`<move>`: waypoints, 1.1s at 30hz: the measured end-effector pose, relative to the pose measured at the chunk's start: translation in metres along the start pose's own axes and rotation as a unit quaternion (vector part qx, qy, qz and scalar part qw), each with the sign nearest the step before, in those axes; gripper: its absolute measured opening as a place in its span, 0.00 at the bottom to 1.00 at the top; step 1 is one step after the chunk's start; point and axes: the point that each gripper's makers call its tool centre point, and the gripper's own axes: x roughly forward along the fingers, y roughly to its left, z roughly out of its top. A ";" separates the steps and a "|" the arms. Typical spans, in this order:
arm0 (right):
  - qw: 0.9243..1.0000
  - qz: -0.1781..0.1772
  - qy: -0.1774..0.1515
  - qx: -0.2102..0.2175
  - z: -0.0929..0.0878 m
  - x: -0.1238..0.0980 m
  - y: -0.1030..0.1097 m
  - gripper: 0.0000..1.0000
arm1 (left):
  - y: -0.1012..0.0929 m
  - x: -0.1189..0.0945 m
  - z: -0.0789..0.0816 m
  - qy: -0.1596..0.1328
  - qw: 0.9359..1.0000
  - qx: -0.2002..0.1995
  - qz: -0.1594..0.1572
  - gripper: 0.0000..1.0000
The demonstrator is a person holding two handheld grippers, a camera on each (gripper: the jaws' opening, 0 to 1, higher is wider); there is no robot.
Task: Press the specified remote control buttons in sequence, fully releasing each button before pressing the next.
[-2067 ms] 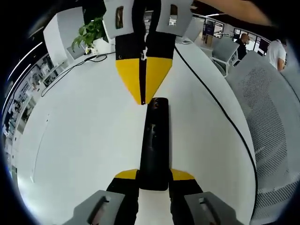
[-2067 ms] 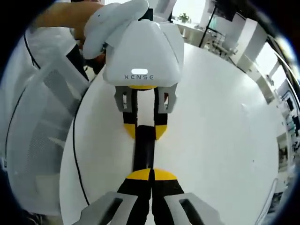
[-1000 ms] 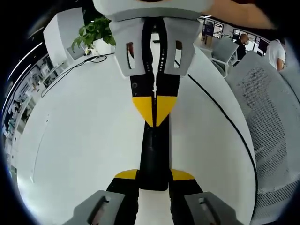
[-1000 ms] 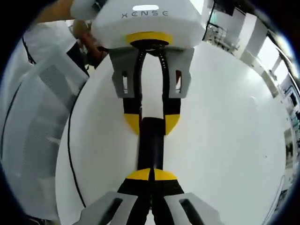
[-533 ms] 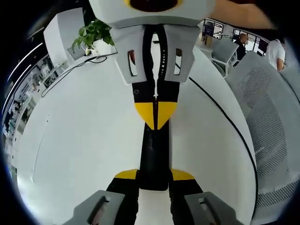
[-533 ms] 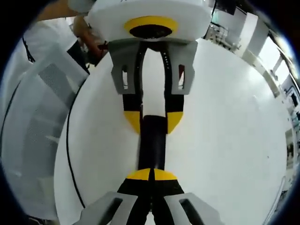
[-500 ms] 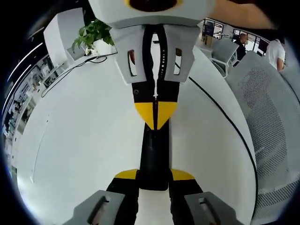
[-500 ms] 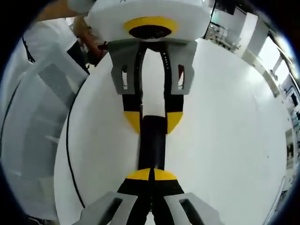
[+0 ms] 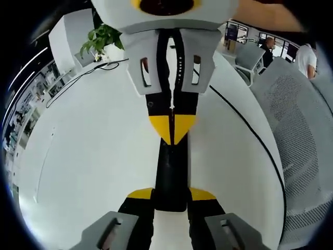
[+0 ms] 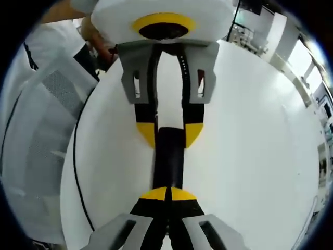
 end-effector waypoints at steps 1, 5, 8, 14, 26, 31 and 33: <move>1.000 0.000 0.001 0.000 0.000 0.000 0.000 0.00 | 0.000 0.000 0.000 0.000 1.000 0.000 0.000 0.23; 1.000 0.001 0.011 -0.008 0.000 0.001 0.000 0.00 | 0.000 0.000 0.000 0.000 1.000 0.000 -0.001 0.23; 1.000 0.001 0.015 -0.009 0.000 0.001 0.000 0.00 | 0.000 0.000 0.000 0.000 1.000 0.000 -0.001 0.23; 1.000 -0.002 0.010 -0.005 0.000 0.000 0.000 0.00 | 0.000 0.000 0.000 0.001 1.000 0.000 0.000 0.24; 1.000 -0.008 0.004 -0.005 0.001 0.000 0.000 0.00 | -0.001 0.000 0.000 0.004 1.000 -0.001 0.002 0.24; 1.000 -0.010 -0.002 -0.007 0.001 -0.003 0.001 0.00 | -0.001 0.000 0.000 0.003 1.000 -0.002 0.000 0.24; 1.000 -0.013 -0.004 -0.008 0.002 -0.007 0.000 0.00 | -0.001 0.000 0.000 0.004 1.000 -0.002 0.000 0.24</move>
